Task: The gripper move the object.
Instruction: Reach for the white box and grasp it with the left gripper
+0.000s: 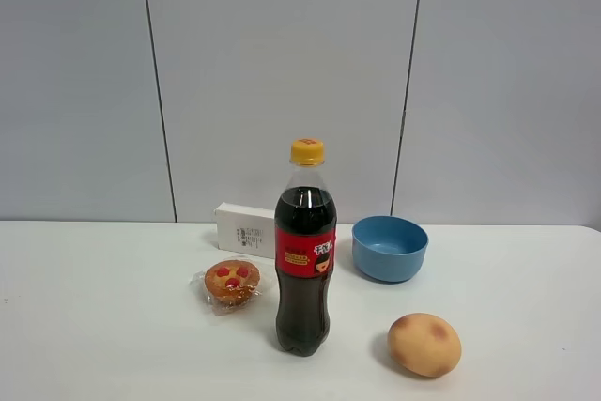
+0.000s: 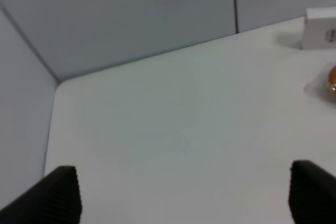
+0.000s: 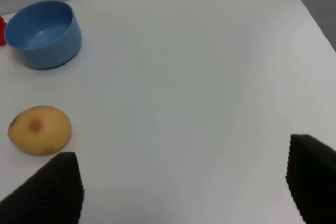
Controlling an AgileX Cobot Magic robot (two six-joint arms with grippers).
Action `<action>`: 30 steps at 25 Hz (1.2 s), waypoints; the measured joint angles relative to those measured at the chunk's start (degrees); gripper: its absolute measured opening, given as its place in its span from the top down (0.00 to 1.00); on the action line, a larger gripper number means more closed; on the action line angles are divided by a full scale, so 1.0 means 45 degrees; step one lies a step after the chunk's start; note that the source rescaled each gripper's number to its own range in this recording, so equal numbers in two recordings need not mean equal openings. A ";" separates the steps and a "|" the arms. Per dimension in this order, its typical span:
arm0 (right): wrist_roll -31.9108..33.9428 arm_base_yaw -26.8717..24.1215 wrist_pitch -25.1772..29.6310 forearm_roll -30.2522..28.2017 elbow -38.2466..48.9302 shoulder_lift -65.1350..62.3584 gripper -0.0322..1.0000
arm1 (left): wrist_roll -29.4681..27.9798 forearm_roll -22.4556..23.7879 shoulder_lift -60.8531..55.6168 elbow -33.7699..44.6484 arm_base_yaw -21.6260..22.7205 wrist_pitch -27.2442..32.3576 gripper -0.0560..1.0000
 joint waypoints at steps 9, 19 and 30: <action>0.0000 0.0000 0.0000 0.0000 0.0000 0.0000 0.00 | 0.6642 -0.0149 0.5738 -0.2234 -0.2806 -0.1818 0.05; 0.0000 0.0000 0.0000 0.0000 0.0000 0.0000 0.00 | 0.8840 -0.1103 1.1012 -0.5330 -0.3120 -0.1875 0.05; 0.0000 0.0000 0.0000 0.0000 0.0000 0.0000 0.00 | 0.9367 -0.2819 1.4793 -1.0227 -0.3488 -0.0386 0.05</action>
